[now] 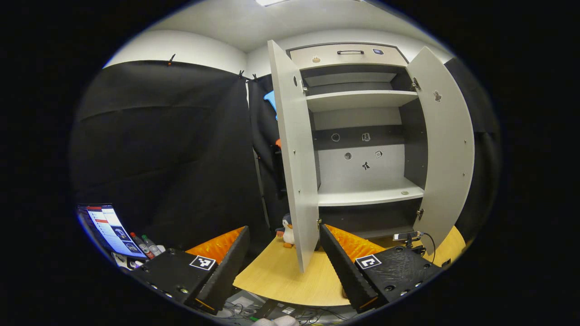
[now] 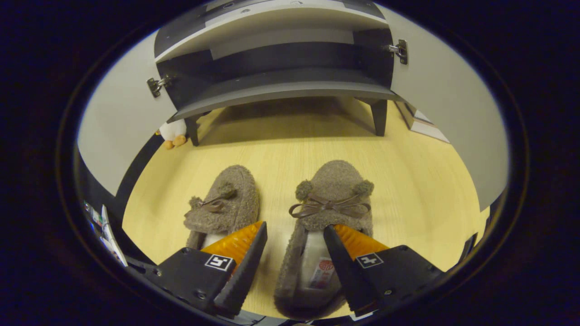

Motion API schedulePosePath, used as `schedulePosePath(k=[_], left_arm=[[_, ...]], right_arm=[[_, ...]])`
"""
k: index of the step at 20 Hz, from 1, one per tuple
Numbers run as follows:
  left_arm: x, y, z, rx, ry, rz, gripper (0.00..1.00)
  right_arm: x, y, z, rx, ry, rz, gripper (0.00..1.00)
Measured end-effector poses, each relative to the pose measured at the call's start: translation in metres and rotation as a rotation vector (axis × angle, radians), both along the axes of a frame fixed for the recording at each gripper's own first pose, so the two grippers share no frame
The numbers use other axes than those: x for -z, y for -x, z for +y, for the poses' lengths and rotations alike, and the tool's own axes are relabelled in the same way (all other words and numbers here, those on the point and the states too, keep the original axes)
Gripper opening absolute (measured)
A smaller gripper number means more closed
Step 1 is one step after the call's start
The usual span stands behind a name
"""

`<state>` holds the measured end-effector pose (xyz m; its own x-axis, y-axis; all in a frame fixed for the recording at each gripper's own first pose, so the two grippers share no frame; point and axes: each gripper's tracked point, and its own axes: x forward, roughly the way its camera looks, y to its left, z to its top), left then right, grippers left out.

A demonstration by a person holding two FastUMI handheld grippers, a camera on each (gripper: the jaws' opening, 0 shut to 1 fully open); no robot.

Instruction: Grab one shoe with the right hand and put it into the shoe cabinet, grab the other shoe with the left hand and put it into the shoe cabinet; then close the right door with the right hand and the left door with the left hand.

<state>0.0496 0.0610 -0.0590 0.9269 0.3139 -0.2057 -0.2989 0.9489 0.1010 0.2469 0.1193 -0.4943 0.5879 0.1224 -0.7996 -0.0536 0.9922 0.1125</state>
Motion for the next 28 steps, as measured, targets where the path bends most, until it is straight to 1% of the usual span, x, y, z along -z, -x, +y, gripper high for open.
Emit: schedulePosePath(k=[3,5,6,7,8,9,10,11,12,13,14,15,16,18,22,26,28], left_arm=[[0.004,-0.006,-0.001,-0.002,0.004,0.008,0.96],[0.008,-0.007,-0.001,-0.001,0.006,0.023,0.96],[0.009,-0.008,-0.001,0.000,0.006,0.026,0.96],[0.009,-0.008,-0.001,0.001,0.006,0.024,0.96],[0.008,-0.008,-0.001,0.002,0.009,0.019,0.96],[0.006,-0.007,0.000,0.002,0.012,0.007,0.96],[0.004,-0.007,0.001,0.004,0.015,-0.002,0.96],[0.003,-0.008,0.002,0.004,0.015,-0.008,0.96],[0.002,-0.008,0.001,0.007,0.017,-0.014,0.96],[0.001,-0.009,0.001,0.014,0.020,-0.019,0.96],[0.001,-0.010,-0.001,0.020,0.021,-0.021,0.96],[0.000,-0.010,-0.002,0.025,0.022,-0.024,0.96],[0.000,-0.010,-0.003,0.031,0.024,-0.027,0.96],[0.000,-0.009,-0.005,0.042,0.030,-0.032,0.96],[-0.003,-0.008,-0.011,0.070,0.043,-0.047,0.96],[-0.009,-0.002,-0.013,0.088,0.040,-0.071,0.96],[-0.008,0.001,-0.013,0.092,0.036,-0.074,0.96]], right_arm=[[0.006,-0.013,0.004,0.040,-0.019,-0.004,0.80],[0.009,-0.018,0.001,0.085,-0.028,0.010,0.71],[0.009,-0.019,-0.001,0.105,-0.037,0.012,0.61],[0.008,-0.019,-0.003,0.110,-0.041,0.013,0.58],[0.009,-0.018,-0.005,0.105,-0.037,0.009,0.51],[0.008,-0.017,-0.007,0.093,-0.032,0.002,0.47],[0.007,-0.014,-0.007,0.079,-0.031,0.000,0.39],[0.005,-0.009,-0.008,0.072,-0.033,0.002,0.37],[0.004,-0.007,-0.008,0.067,-0.041,-0.002,0.31],[0.003,-0.004,-0.012,0.068,-0.024,-0.004,0.25],[0.003,-0.002,-0.014,0.050,-0.012,-0.011,0.12],[-0.006,0.004,-0.017,0.027,-0.001,-0.022,0.11],[-0.007,0.001,-0.020,0.013,0.016,-0.042,0.07],[-0.022,0.002,-0.029,0.002,0.041,-0.077,0.06],[-0.045,0.008,-0.032,-0.012,0.032,-0.105,0.06],[-0.088,0.007,-0.029,-0.042,0.035,-0.182,0.07],[-0.118,0.003,-0.025,-0.055,0.031,-0.228,0.06]])
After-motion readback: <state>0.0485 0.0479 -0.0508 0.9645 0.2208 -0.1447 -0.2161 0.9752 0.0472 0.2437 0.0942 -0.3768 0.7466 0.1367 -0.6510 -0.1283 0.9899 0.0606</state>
